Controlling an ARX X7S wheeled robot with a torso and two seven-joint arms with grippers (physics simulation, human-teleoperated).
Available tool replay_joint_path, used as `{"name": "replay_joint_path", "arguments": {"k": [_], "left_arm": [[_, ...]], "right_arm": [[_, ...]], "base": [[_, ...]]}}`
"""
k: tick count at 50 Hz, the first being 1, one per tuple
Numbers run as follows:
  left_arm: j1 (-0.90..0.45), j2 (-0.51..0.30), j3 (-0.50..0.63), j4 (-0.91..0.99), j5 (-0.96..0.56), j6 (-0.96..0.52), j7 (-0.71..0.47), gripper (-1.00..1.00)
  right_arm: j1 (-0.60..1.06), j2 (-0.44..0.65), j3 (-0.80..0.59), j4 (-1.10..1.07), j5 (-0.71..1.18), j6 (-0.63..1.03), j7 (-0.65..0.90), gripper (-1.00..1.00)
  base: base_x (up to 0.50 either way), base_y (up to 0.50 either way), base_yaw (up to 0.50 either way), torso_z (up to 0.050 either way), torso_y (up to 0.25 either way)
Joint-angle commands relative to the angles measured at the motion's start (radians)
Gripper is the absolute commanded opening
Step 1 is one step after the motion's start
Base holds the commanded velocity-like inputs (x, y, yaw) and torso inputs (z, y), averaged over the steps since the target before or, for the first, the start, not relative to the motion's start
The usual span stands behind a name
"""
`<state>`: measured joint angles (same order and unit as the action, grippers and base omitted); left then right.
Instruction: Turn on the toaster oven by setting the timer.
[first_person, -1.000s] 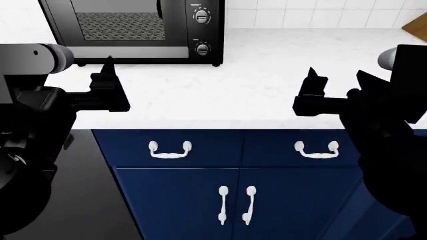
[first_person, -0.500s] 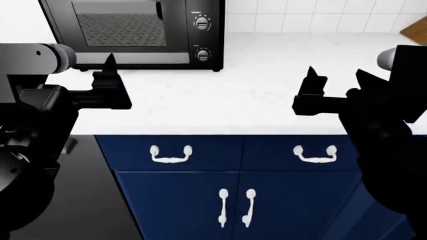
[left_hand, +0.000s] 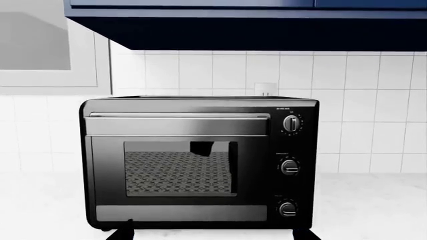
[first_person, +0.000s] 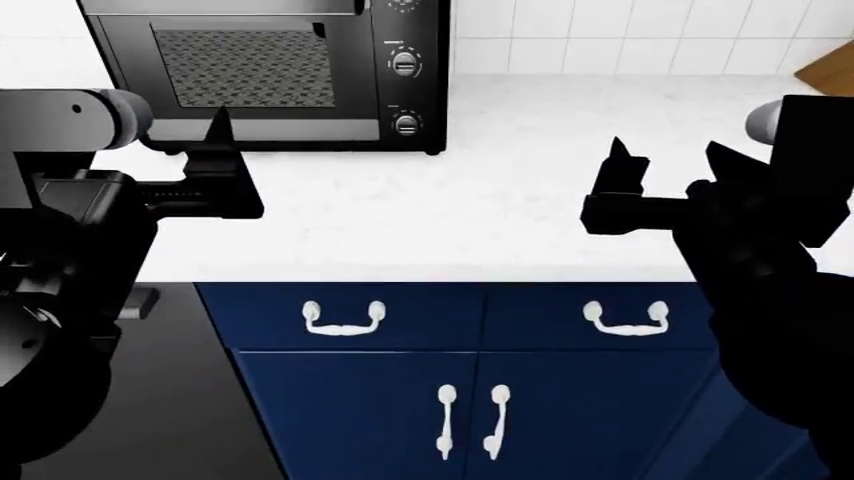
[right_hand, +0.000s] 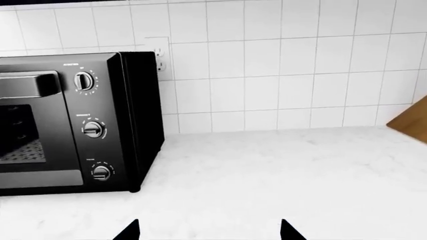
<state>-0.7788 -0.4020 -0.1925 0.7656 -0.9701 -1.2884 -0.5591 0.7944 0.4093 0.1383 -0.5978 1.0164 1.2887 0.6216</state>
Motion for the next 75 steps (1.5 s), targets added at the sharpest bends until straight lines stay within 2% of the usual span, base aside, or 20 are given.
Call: {"name": "replay_joint_path", "arguments": {"k": [1, 7, 14, 30, 75], "left_arm": [[0.003, -0.011, 0.013, -0.006, -0.01, 0.02, -0.011, 1.0], [0.006, -0.018, 0.014, -0.006, -0.016, 0.031, -0.023, 1.0], [0.005, -0.023, 0.021, -0.01, -0.024, 0.034, -0.029, 1.0], [0.005, -0.033, 0.017, -0.016, -0.054, 0.035, -0.052, 1.0], [0.013, -0.049, 0.028, -0.017, -0.078, 0.058, -0.074, 1.0]], "right_arm": [[-0.001, 0.004, -0.007, 0.004, 0.005, -0.007, 0.001, 1.0], [-0.003, 0.011, -0.015, -0.001, 0.003, -0.011, 0.002, 1.0], [-0.003, 0.011, -0.007, -0.001, 0.029, -0.002, 0.004, 1.0], [0.001, 0.014, -0.012, 0.009, 0.04, -0.007, 0.013, 1.0], [-0.005, 0.034, -0.029, 0.019, 0.075, -0.035, 0.034, 1.0]], "base": [[0.0, 0.0, 0.0, 0.05, 0.0], [0.0, 0.0, 0.0, 0.05, 0.0], [0.0, 0.02, 0.0, 0.0, 0.0], [0.16, 0.41, 0.0, 0.0, 0.0], [0.33, 0.01, 0.0, 0.0, 0.0]]}}
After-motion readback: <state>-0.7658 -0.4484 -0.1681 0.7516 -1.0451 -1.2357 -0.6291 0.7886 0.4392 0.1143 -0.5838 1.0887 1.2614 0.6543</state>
